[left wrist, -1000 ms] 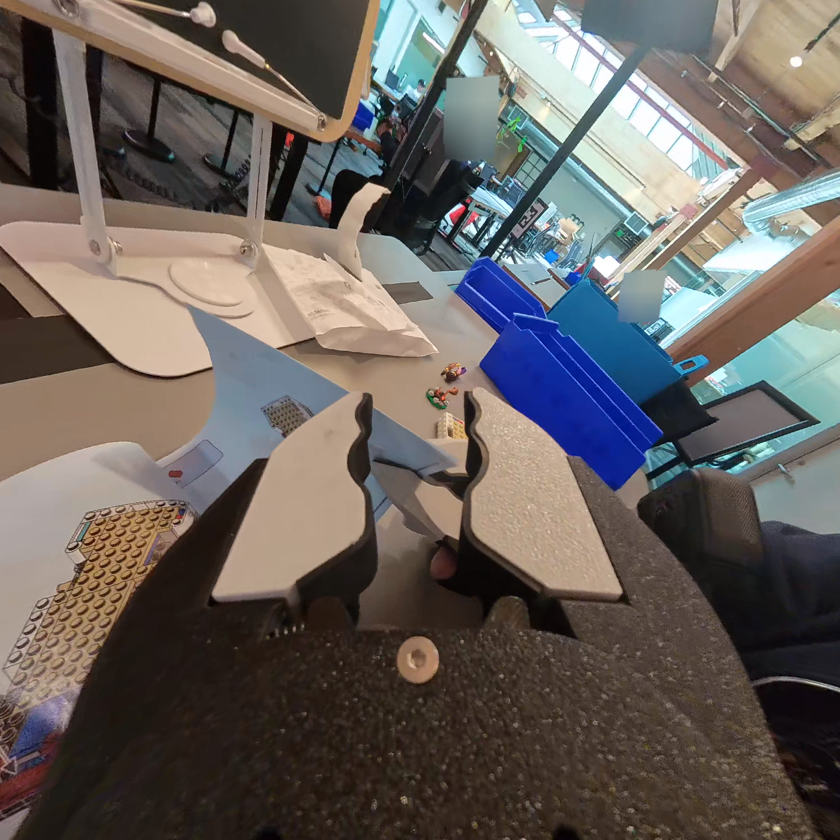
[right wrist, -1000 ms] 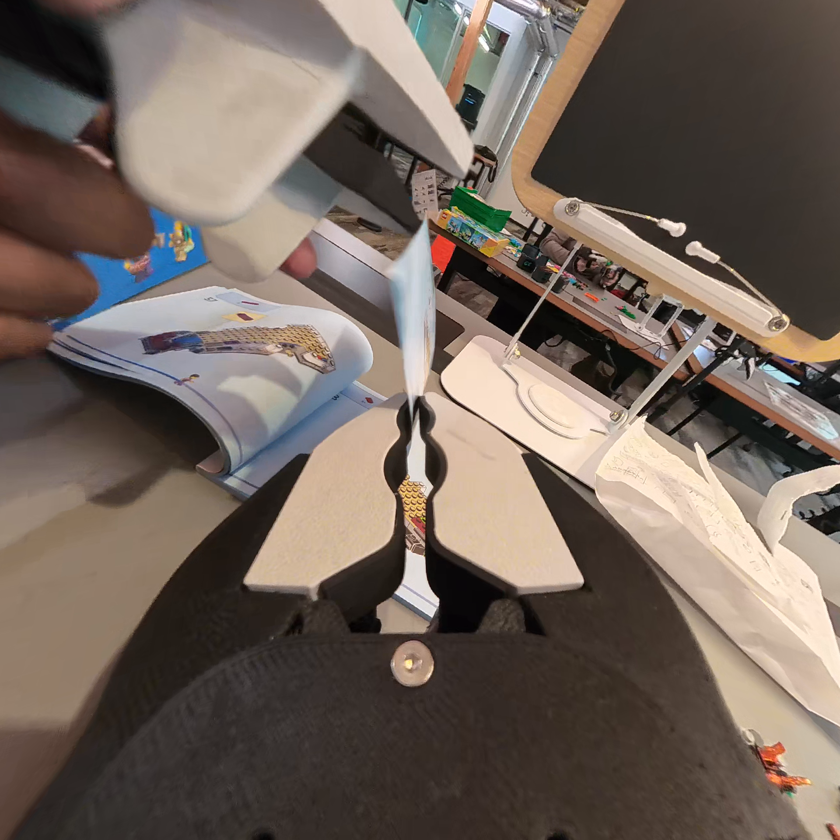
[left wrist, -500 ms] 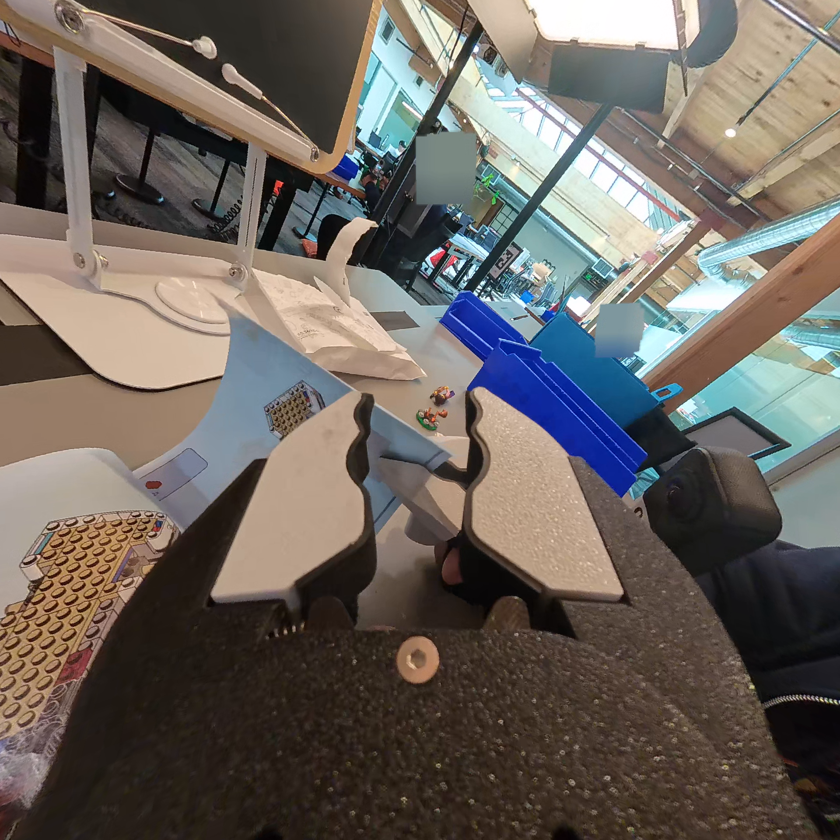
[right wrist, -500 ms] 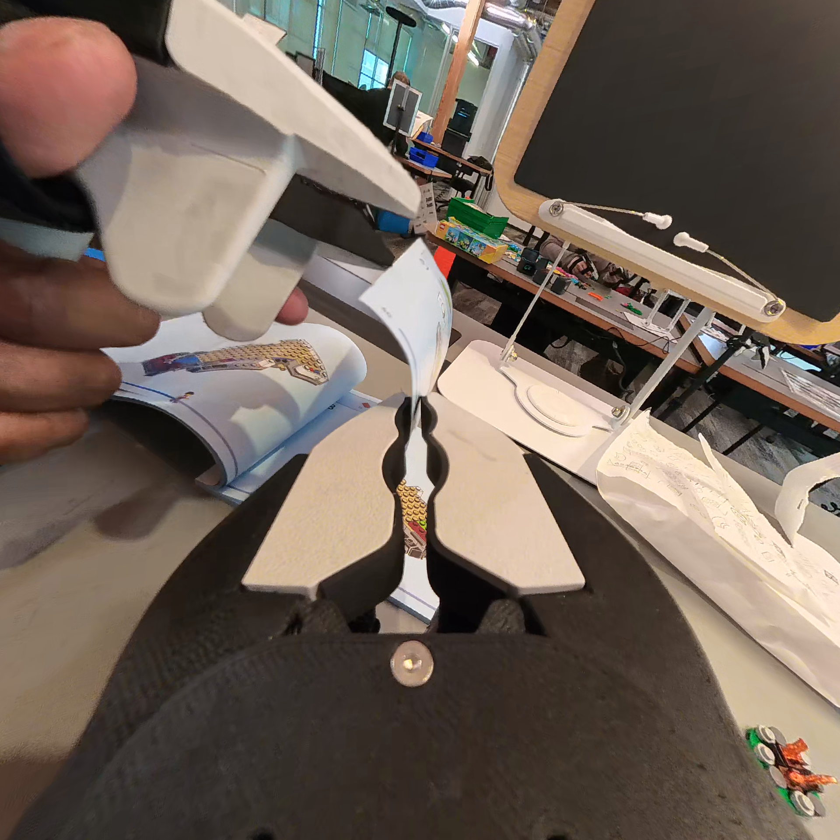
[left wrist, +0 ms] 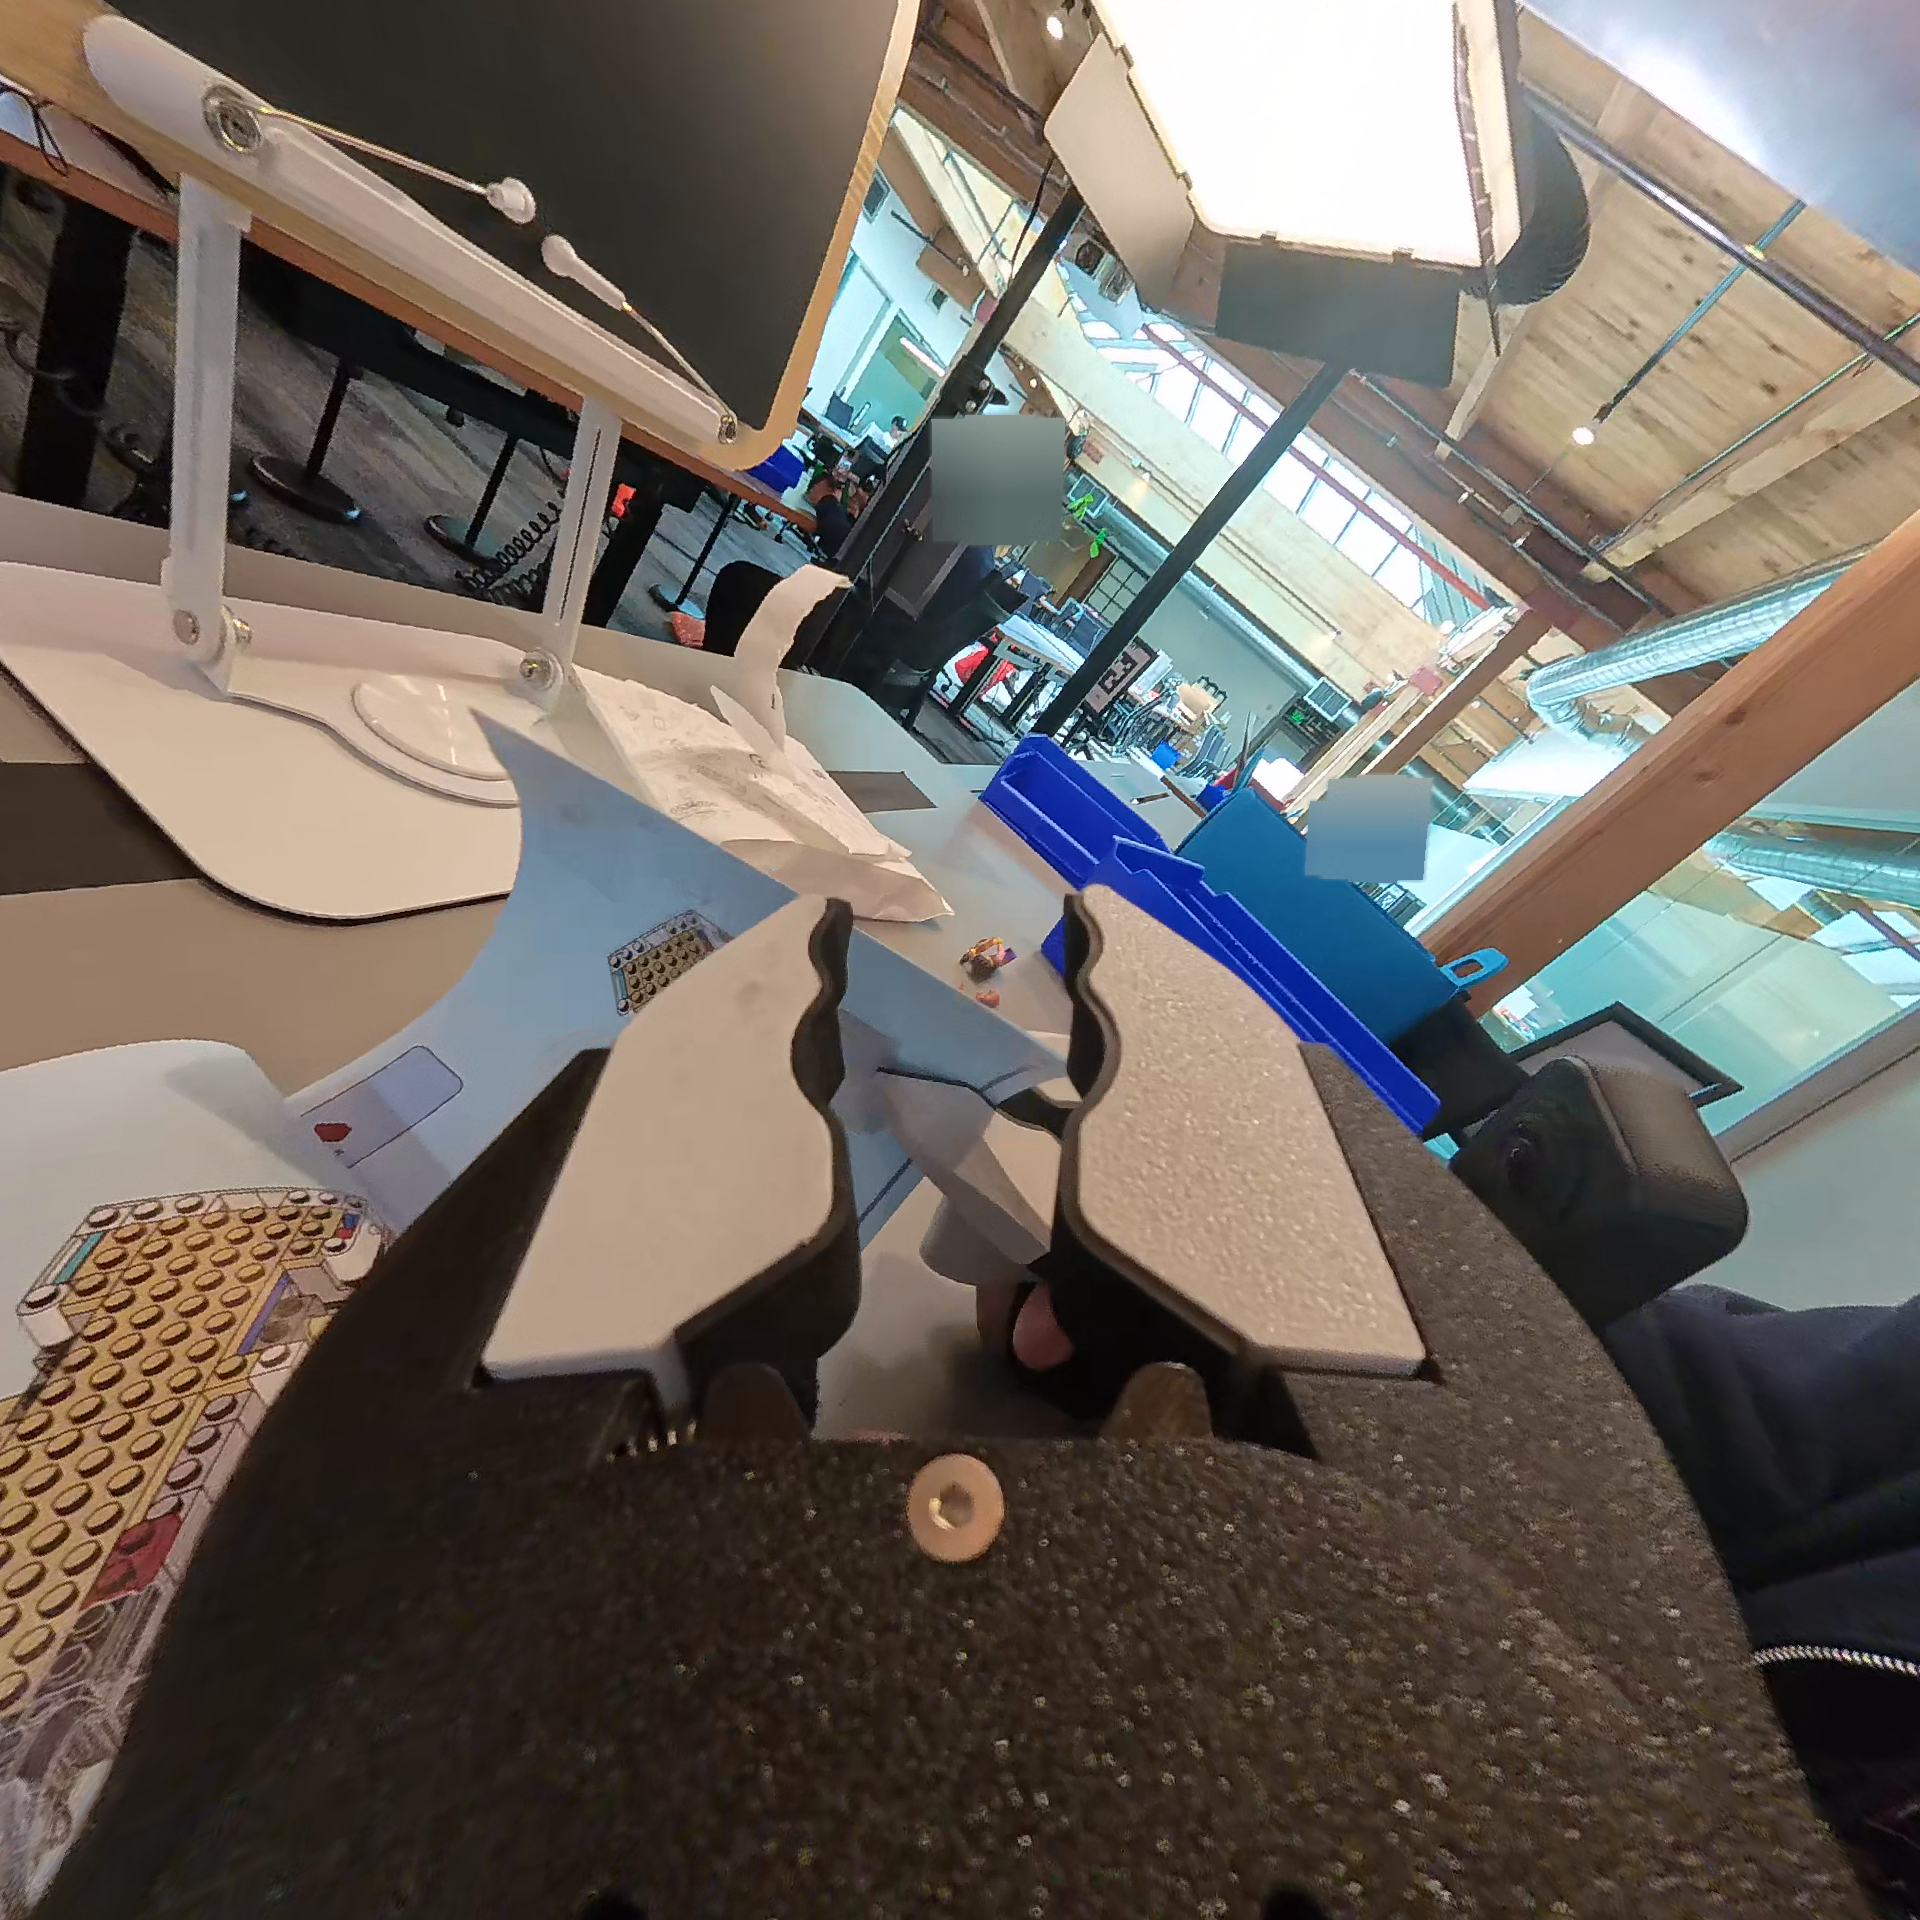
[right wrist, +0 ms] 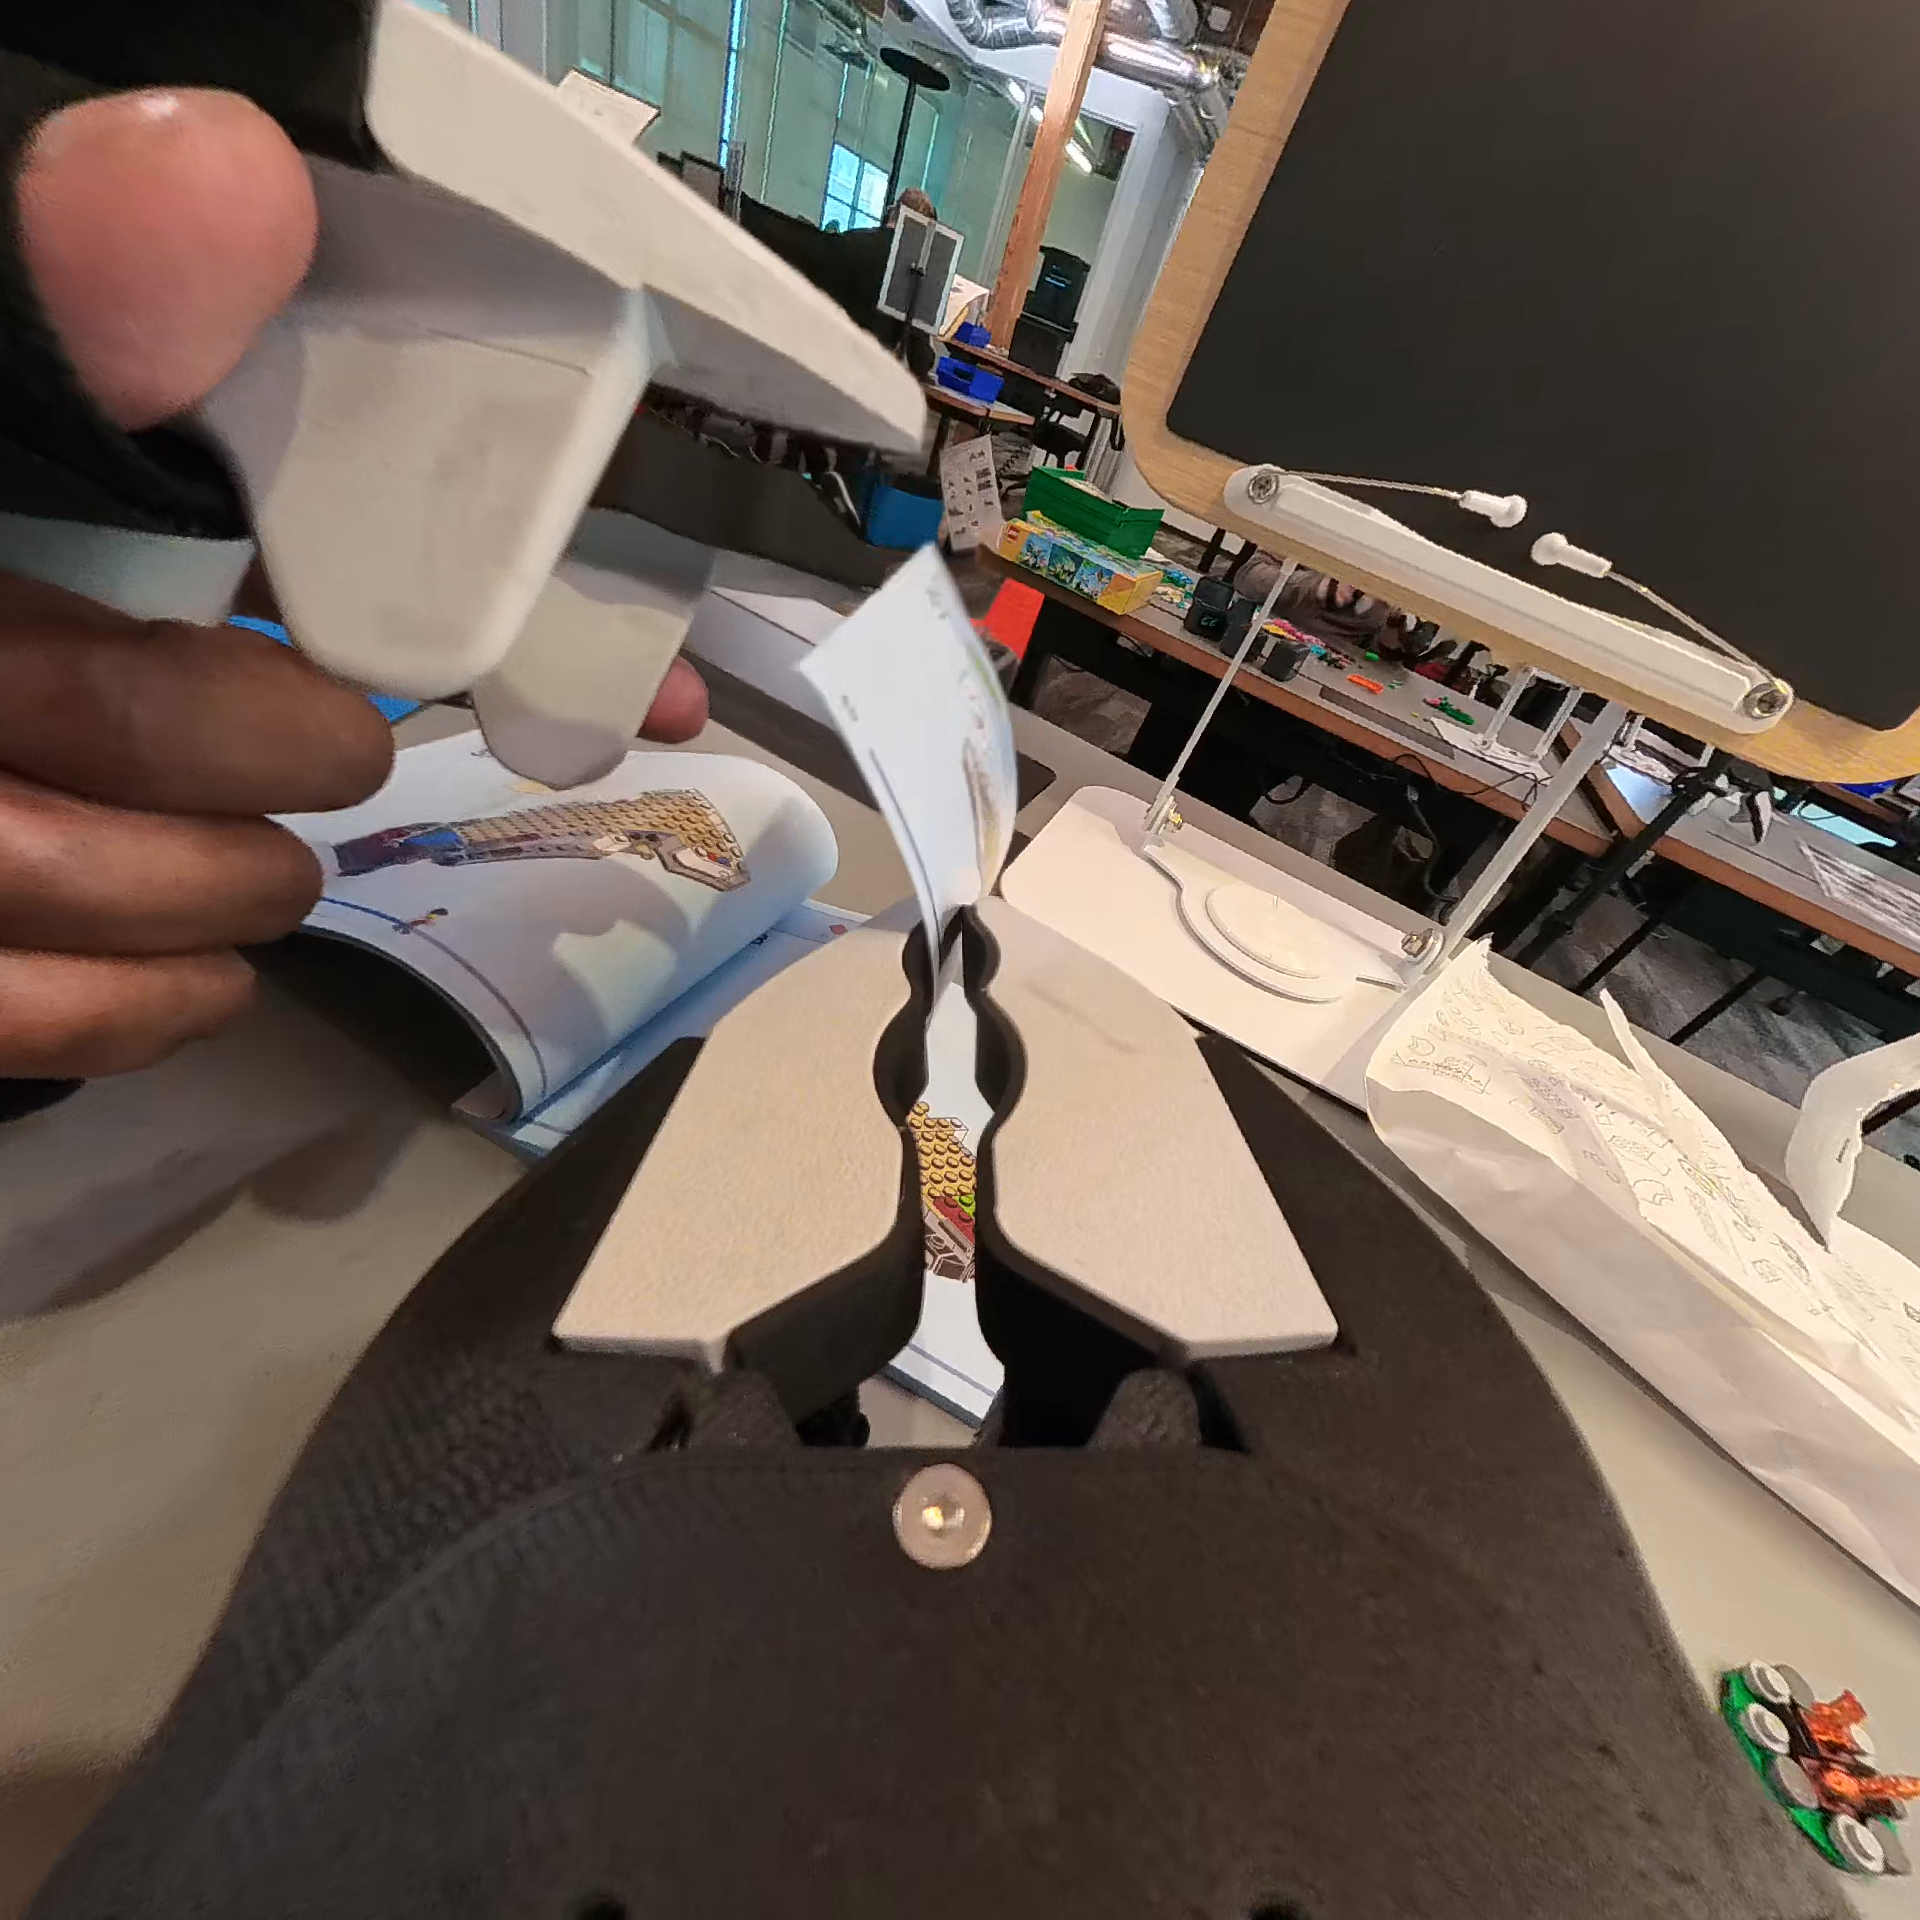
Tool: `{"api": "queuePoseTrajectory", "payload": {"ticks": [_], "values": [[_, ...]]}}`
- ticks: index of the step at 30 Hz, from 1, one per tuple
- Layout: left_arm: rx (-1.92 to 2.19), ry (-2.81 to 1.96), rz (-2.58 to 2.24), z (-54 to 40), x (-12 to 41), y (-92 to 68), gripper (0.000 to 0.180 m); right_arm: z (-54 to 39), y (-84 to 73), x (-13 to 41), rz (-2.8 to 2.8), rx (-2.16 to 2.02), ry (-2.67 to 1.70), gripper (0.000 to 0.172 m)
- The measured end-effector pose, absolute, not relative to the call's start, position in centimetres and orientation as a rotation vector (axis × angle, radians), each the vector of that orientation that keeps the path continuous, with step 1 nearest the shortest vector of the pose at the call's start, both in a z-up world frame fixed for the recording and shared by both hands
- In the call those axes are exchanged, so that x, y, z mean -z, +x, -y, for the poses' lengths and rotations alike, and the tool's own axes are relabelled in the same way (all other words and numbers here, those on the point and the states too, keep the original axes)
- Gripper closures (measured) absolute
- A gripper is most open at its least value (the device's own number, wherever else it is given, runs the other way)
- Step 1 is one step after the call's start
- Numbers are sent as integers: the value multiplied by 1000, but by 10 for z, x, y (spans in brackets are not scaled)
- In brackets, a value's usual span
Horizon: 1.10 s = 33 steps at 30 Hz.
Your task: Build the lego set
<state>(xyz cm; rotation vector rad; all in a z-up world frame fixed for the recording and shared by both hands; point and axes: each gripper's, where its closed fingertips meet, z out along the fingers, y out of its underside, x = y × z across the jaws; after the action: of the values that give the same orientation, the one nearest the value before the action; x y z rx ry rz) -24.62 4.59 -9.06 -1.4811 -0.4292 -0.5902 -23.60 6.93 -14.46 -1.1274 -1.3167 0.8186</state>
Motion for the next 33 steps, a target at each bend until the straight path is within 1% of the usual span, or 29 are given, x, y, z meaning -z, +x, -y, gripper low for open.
{"api": "queuePoseTrajectory", "payload": {"ticks": [4,13,33], "values": [[604,-1447,411,-45,86,-245,140,-68,-236,144,1314,-821,-1119,169],[655,-1496,432,-53,102,-239,140,-68,-235,142,1300,-841,-1126,169],[755,-1504,337,-58,104,-218,142,-68,-234,141,1296,-849,-1129,169]]}}
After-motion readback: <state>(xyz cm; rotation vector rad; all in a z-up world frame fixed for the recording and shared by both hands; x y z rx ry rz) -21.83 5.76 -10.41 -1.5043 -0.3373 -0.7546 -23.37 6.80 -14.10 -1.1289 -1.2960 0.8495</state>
